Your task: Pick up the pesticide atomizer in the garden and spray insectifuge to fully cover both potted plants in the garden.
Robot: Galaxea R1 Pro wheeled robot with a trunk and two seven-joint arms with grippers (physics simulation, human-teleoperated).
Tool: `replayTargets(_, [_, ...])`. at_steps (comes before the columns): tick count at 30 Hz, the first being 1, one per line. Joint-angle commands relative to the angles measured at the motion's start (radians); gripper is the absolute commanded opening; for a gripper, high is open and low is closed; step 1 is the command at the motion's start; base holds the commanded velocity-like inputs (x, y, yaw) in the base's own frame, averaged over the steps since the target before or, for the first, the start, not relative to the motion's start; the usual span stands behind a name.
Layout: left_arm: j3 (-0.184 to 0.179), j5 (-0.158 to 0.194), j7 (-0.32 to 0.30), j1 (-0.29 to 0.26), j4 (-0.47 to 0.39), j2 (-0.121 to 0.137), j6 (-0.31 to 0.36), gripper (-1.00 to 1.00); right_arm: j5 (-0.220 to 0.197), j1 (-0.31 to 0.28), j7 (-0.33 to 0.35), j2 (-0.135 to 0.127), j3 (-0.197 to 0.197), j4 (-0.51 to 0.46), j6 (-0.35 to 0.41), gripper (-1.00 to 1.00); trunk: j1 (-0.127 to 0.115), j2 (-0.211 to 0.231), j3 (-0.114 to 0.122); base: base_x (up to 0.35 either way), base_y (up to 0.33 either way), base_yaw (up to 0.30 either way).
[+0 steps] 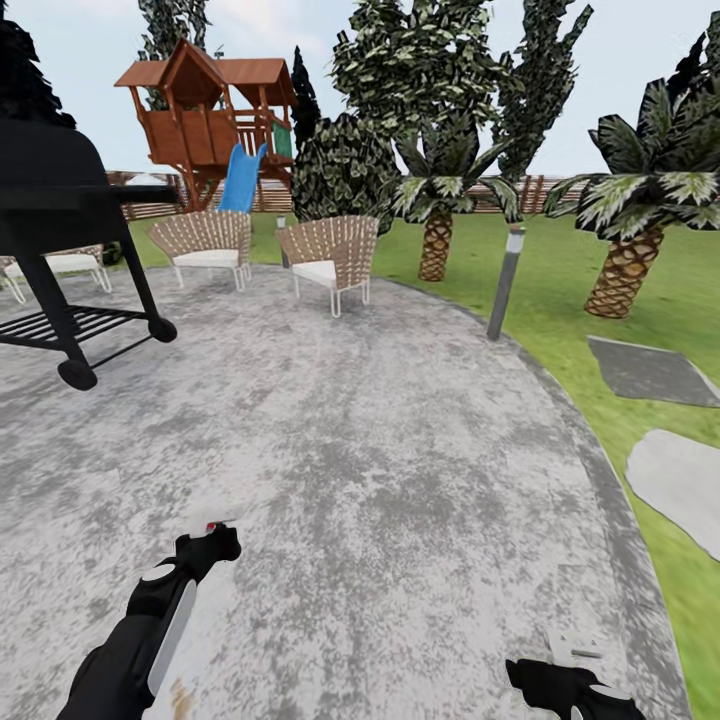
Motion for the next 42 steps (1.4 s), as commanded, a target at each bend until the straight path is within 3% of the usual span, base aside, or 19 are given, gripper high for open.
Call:
replayTargets(1, [0.0, 0.008, 0.002, 0.0, -0.002, 0.0, 0.006, -1.0, 0.001, 0.0, 0.001, 0.0, 0.0, -0.001, 0.005, 1.0, 0.0, 0.0, -0.001, 0.258, -0.195, 0.005])
replayTargets(15, [0.0, 0.008, 0.001, 0.0, -0.002, -0.001, 0.007, -1.0, 0.001, 0.0, 0.003, -0.002, -0.001, -0.001, 0.01, 1.0, 0.0, 0.0, -0.001, 0.258, -0.196, 0.019])
replayTargets(42, [0.0, 0.008, 0.001, 0.0, -0.002, -0.001, 0.007, -1.0, 0.001, 0.0, 0.003, -0.002, -0.001, 0.001, 0.011, 1.0, 0.0, 0.0, -0.001, 0.215, -0.171, 0.25])
